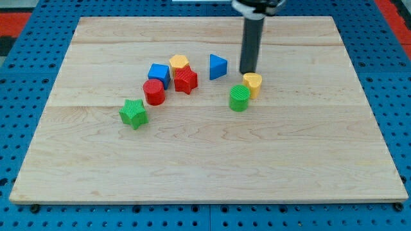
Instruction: Slightly move the red star to the left side of the blue triangle
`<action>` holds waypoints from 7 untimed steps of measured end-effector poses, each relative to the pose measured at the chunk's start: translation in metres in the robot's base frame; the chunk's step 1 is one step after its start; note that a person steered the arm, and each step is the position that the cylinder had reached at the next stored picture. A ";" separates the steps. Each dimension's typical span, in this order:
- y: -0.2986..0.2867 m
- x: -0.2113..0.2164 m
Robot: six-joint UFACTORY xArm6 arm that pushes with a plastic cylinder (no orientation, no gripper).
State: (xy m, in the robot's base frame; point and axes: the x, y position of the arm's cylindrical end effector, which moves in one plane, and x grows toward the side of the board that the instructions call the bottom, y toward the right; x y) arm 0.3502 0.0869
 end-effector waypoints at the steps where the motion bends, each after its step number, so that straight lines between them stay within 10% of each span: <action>1: 0.018 -0.052; 4: -0.106 0.000; 7: -0.095 0.049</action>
State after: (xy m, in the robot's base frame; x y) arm 0.3989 -0.0083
